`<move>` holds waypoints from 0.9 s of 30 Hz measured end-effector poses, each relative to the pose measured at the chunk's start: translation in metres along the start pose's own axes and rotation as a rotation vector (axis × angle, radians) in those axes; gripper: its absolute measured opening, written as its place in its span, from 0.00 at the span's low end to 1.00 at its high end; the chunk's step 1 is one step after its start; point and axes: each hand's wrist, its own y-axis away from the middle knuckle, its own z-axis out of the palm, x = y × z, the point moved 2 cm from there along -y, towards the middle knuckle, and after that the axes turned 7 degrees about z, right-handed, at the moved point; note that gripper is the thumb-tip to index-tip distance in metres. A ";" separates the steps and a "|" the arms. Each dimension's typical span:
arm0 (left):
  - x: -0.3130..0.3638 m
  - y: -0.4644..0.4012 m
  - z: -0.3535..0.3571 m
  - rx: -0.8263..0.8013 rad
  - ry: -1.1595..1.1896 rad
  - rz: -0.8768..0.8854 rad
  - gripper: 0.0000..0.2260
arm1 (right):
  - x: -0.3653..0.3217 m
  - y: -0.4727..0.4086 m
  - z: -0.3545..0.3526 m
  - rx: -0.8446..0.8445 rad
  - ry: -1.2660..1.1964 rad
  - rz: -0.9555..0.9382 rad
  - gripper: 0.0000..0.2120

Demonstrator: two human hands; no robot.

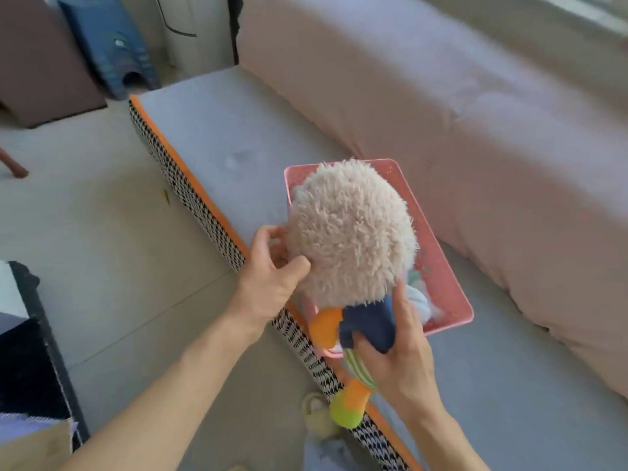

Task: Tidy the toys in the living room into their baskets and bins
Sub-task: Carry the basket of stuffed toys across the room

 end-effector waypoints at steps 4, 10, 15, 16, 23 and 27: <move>-0.025 -0.035 0.039 0.075 -0.092 -0.089 0.08 | 0.021 -0.081 -0.046 0.062 0.121 -0.029 0.46; -0.075 -0.066 0.070 0.148 -0.463 -0.260 0.16 | 0.049 -0.186 -0.049 -0.175 0.698 0.071 0.39; -0.096 -0.073 0.089 0.184 -0.504 -0.322 0.28 | 0.050 -0.229 -0.027 -0.240 0.813 -0.170 0.41; -0.100 -0.072 0.092 0.188 -0.500 -0.313 0.31 | 0.053 -0.239 -0.022 -0.295 0.859 -0.187 0.41; -0.114 -0.065 0.102 0.216 -0.656 -0.320 0.39 | 0.090 -0.278 0.018 -0.537 0.919 -0.163 0.42; -0.117 -0.071 0.109 0.236 -0.775 -0.310 0.38 | 0.114 -0.291 0.034 -0.553 0.983 -0.127 0.39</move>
